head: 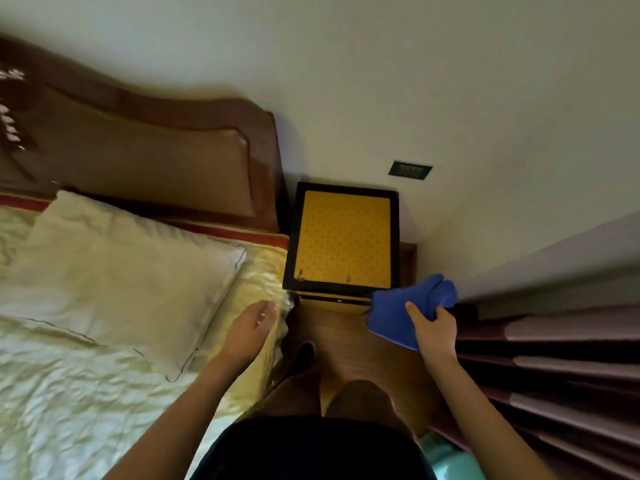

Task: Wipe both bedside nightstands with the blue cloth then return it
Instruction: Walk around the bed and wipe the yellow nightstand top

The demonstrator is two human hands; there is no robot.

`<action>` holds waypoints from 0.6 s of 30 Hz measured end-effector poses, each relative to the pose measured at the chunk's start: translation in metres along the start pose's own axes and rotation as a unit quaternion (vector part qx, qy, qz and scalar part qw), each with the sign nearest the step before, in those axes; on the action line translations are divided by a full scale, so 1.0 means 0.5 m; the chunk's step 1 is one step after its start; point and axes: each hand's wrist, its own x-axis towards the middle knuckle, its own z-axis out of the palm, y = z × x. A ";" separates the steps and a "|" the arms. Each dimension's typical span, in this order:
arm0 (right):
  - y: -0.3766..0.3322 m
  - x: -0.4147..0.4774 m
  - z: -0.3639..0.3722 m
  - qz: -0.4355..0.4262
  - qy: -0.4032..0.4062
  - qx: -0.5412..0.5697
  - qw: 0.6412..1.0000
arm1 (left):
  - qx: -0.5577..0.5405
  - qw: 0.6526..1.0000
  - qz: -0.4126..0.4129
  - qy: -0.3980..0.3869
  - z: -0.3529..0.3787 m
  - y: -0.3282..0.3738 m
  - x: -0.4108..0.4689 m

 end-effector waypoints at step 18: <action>0.163 0.461 0.324 0.017 -0.064 0.058 0.996 | -0.041 0.997 -0.048 0.054 0.182 -0.112 0.612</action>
